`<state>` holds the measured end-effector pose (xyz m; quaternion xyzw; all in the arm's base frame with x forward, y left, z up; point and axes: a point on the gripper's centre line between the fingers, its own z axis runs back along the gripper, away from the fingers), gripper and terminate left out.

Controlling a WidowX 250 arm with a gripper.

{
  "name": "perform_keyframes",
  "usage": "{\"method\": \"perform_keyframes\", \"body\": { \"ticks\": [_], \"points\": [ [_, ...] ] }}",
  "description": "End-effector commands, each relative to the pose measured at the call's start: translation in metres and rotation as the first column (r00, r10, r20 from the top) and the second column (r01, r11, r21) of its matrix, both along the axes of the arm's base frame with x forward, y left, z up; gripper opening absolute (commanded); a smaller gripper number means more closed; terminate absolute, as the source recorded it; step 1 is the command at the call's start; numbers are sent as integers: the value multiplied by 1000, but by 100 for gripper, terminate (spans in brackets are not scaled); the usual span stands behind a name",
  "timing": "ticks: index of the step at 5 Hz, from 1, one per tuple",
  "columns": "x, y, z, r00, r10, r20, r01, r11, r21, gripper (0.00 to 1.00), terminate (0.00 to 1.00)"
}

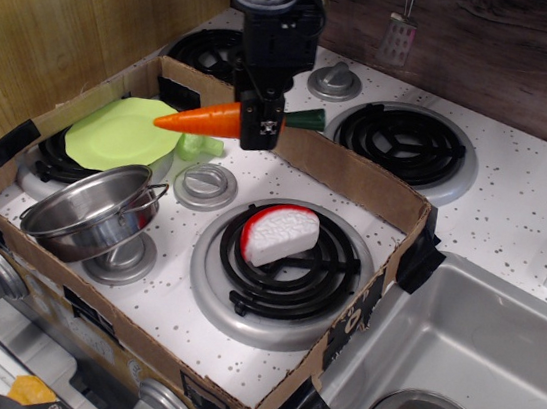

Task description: Take carrot off plate

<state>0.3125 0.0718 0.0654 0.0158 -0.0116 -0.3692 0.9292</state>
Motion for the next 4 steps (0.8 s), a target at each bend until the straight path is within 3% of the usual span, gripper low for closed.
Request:
{"method": "perform_keyframes", "body": {
  "ticks": [1,4],
  "points": [
    [6,-8,4,995,-34,94,35,999,-7,0,0],
    [-14,-36,-18,993,-44,110,52,996,-77,0,0]
  ]
}}
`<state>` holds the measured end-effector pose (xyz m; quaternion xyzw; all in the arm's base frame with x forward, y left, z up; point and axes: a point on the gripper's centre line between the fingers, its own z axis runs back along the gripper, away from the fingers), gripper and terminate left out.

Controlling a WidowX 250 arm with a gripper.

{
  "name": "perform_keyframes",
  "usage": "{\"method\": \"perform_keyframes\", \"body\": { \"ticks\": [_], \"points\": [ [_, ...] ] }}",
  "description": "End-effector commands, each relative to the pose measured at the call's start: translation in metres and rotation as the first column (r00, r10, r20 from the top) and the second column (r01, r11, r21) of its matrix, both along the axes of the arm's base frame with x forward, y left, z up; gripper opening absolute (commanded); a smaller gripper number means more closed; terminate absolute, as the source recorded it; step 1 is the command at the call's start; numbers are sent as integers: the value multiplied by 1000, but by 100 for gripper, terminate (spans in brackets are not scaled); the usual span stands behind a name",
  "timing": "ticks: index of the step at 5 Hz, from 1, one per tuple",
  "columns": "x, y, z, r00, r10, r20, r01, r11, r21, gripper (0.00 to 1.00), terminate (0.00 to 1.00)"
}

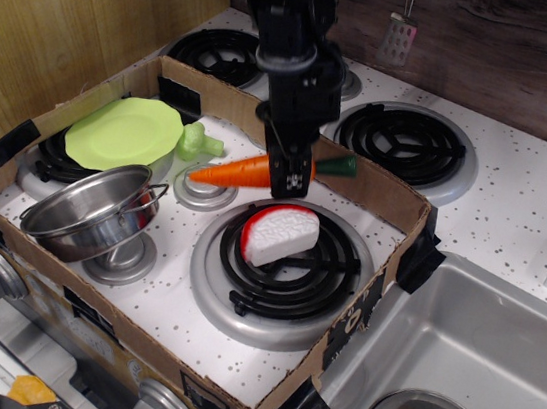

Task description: Take carrot off plate

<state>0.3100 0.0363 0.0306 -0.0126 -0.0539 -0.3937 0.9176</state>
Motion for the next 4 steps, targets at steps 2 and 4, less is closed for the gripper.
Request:
{"method": "perform_keyframes", "body": {
  "ticks": [2,4],
  "points": [
    [-1,0,9,998,-11,67,12,1000,-9,0,0],
    [5,-1,16,994,-13,104,10,999,32,100,100]
  ]
}}
